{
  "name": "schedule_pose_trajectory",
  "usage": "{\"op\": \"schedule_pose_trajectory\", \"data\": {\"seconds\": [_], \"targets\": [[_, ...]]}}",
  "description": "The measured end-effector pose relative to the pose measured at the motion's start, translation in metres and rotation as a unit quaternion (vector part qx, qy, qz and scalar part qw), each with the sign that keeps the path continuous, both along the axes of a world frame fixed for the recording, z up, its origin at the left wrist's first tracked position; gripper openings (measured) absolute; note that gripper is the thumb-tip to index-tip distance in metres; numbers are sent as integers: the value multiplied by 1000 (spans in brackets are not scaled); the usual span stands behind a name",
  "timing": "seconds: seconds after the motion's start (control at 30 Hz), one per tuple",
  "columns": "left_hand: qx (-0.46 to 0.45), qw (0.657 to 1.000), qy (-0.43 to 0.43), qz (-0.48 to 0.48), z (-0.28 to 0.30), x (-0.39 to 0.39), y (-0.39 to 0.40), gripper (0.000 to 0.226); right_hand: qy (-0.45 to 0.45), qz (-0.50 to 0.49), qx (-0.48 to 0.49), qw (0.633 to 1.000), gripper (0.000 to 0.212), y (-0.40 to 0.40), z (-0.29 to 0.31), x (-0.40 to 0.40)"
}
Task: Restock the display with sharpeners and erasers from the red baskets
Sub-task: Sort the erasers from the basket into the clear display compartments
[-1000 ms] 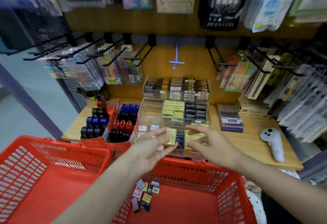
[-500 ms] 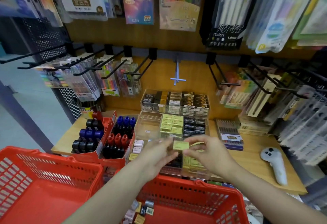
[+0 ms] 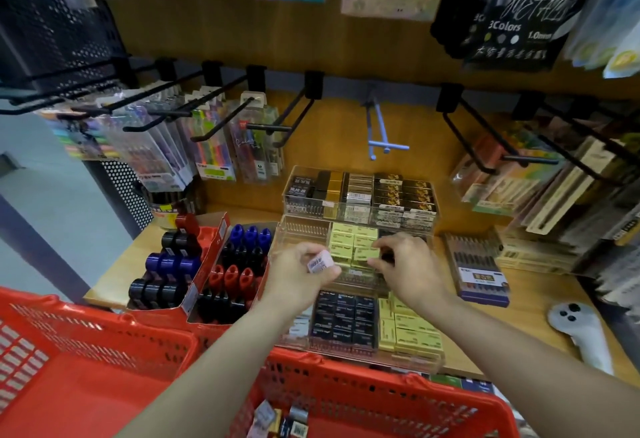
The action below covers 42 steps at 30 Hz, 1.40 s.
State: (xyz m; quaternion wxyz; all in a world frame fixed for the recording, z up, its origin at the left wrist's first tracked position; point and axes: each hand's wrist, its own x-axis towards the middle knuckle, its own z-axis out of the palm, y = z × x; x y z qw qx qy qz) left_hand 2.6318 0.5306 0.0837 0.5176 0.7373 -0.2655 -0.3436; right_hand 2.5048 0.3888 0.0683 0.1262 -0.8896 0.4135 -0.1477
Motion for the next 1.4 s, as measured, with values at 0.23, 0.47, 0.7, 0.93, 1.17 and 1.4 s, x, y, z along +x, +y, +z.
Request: {"op": "schedule_pose_trajectory", "data": {"seconds": [0.23,0.47,0.7,0.93,1.17,1.4], "targets": [[-11,992,-124,-12,-10,6,-4,32,-1,-24,-28,999,31,-4,-18,8],[-79,986,150,9,-2,8,-4,34,-132,15,7,991,28,4,-7,1],[-197,886,415,-54,7,10,12,35,-224,172,164,945,47,40,28,1],[-211,873,434,-73,16,18,30,43,-214,176,112,954,37,56,31,14],[77,949,-300,-63,-8,54,55,46,-58,102,7,993,35,41,40,58],[217,858,-389,-255,-58,68,62,106,144,95,37,984,12,29,13,142]]}}
